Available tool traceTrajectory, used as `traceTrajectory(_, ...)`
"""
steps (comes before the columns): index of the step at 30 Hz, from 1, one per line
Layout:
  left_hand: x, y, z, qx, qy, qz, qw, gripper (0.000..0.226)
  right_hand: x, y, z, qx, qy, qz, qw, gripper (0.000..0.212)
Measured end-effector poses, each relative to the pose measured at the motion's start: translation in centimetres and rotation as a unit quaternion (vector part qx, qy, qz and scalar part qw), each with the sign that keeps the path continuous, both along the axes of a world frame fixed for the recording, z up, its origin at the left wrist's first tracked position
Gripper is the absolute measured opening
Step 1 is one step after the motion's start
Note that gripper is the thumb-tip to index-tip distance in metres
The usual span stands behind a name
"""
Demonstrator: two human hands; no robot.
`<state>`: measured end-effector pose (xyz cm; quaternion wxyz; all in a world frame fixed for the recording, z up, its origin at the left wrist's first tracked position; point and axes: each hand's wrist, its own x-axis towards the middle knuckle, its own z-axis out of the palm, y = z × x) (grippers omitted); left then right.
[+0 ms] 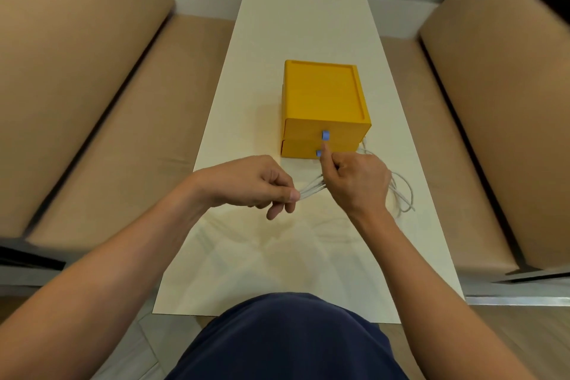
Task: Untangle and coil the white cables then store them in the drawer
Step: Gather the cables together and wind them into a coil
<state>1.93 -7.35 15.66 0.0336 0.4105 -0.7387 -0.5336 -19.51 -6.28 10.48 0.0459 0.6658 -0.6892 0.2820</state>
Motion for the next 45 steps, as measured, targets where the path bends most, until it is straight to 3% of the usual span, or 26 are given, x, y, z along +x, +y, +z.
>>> traceTrajectory(4, 1.2, -0.2, -0.8, 0.018, -0.027, -0.004, 0.999, 0.034, 0.2, 1.0, 0.1, -0.114, 0.003, 0.066, 0.991, 0.056)
traceTrajectory(7, 1.0, 0.2, -0.2, 0.028, 0.028, -0.033, 0.999, 0.034, -0.6, 0.7, 0.4, -0.125, -0.007, 0.058, 0.990, 0.056)
traceTrajectory(11, 0.8, -0.2, 0.2, -0.020, 0.038, -0.032, 0.999, 0.032, -0.6, -0.4, -0.1, -0.079, -0.024, 0.055, 0.995, 0.058)
traceTrajectory(14, 1.8, -0.6, -0.6, -0.039, -0.007, 0.010, 0.999, 0.030, -1.3, 0.1, -0.1, -0.001, -0.060, 0.150, 0.987, 0.063)
traceTrajectory(19, 2.8, -1.2, -1.6, -0.041, -0.020, 0.050, 0.998, 0.016, -2.6, 1.1, 1.8, 0.229, -0.121, 0.278, 0.925, 0.044)
traceTrajectory(22, 3.0, -1.4, -1.2, -0.042, -0.016, 0.027, 0.999, 0.021, -3.8, 0.8, 2.5, 0.295, -0.115, 0.298, 0.901, 0.030)
traceTrajectory(26, 2.4, -1.4, -0.8, -0.041, -0.028, 0.013, 0.999, 0.024, -4.2, 0.5, 3.4, 0.297, -0.098, 0.299, 0.901, 0.023)
traceTrajectory(30, 2.2, -1.7, -1.2, -0.086, -0.074, 0.018, 0.993, 0.027, -3.8, 0.9, 3.4, 0.242, -0.129, 0.310, 0.910, 0.015)
traceTrajectory(34, 2.1, -1.1, -0.3, -0.062, -0.004, -0.015, 0.998, 0.025, -3.8, 0.6, 2.2, 0.272, -0.193, 0.258, 0.907, 0.010)
traceTrajectory(37, 2.4, -1.1, -0.1, -0.070, 0.022, -0.004, 0.997, 0.024, -2.8, 0.3, 1.7, 0.248, -0.152, 0.241, 0.926, 0.019)
traceTrajectory(39, 3.0, -1.5, -0.3, -0.090, -0.004, 0.015, 0.996, 0.025, -2.2, 0.7, 2.3, 0.227, -0.133, 0.244, 0.933, 0.020)
traceTrajectory(45, 4.6, -1.8, -0.5, -0.100, -0.037, 0.023, 0.994, 0.025, -2.3, 1.0, 4.2, 0.358, -0.219, 0.284, 0.862, 0.021)
